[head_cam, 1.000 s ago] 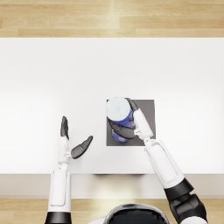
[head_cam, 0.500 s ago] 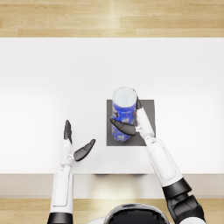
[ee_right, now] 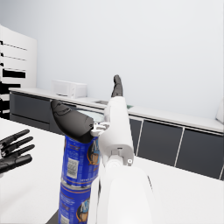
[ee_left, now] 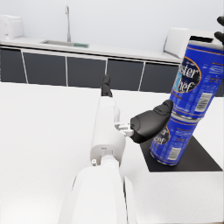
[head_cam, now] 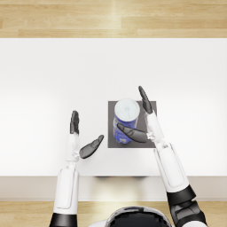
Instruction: Pick up the blue can on the left and place it in the middle, then pick up the blue can on the right and place it on top of the can in the middle
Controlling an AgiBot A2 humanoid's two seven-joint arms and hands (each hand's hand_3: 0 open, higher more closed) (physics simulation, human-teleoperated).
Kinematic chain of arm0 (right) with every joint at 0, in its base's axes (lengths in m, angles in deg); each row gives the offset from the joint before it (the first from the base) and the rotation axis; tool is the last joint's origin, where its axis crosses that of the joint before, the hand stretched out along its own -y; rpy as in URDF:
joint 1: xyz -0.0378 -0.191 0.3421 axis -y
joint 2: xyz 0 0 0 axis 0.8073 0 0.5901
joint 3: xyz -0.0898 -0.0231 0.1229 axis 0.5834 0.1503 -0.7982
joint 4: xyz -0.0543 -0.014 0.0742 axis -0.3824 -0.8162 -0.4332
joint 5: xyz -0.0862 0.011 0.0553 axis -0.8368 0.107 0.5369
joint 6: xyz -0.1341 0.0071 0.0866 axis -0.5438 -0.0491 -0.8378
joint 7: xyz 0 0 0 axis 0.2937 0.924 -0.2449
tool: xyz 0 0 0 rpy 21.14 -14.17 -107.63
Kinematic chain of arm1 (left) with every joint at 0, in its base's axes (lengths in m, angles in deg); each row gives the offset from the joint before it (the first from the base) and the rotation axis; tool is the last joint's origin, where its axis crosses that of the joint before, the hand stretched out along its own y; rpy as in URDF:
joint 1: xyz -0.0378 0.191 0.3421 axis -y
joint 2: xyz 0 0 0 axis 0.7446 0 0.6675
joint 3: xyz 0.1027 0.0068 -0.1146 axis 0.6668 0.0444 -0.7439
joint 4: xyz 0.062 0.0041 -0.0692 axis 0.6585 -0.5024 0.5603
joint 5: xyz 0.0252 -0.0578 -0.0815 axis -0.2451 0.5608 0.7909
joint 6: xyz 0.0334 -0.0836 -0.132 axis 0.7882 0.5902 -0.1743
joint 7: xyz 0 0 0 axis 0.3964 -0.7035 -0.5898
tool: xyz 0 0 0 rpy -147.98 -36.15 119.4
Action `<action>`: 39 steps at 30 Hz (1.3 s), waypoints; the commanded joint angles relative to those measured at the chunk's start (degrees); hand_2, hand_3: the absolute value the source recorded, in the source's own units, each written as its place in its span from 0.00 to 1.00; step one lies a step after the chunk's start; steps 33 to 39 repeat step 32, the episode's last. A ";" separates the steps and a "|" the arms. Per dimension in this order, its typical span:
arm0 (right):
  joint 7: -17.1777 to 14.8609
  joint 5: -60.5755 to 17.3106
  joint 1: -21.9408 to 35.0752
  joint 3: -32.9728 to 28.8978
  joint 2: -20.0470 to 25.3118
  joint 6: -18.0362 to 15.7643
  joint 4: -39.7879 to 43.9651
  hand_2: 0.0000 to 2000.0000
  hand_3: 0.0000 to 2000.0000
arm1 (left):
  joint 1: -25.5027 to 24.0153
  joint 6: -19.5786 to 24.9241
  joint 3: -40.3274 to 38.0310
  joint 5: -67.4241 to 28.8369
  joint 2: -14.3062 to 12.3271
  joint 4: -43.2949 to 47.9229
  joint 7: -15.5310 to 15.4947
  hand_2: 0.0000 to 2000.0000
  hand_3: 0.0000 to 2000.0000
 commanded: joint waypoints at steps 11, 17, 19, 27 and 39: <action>0.18 0.05 -8.62 -27.45 0.70 -0.02 -16.28 0.00 0.00 | 10.24 0.00 -9.97 0.01 -0.37 8.00 0.01 0.00 0.00; 0.18 0.07 -10.36 -27.32 0.77 -0.02 -14.75 0.00 0.00 | 9.30 0.00 -9.59 0.02 -0.63 7.15 0.01 0.00 0.00; 0.18 0.07 -10.85 -27.74 0.85 -0.02 -14.44 0.00 0.00 | 9.35 0.00 -9.65 0.02 -0.66 6.99 0.01 0.00 0.00; 0.18 0.07 -11.29 -28.15 0.92 -0.02 -14.15 0.00 0.00 | 9.39 0.00 -9.70 0.02 -0.69 6.83 0.01 0.00 0.00; 0.18 0.07 -11.31 -28.18 0.93 -0.02 -14.13 0.00 0.00 | 9.39 0.00 -9.71 0.02 -0.69 6.82 0.01 0.00 0.00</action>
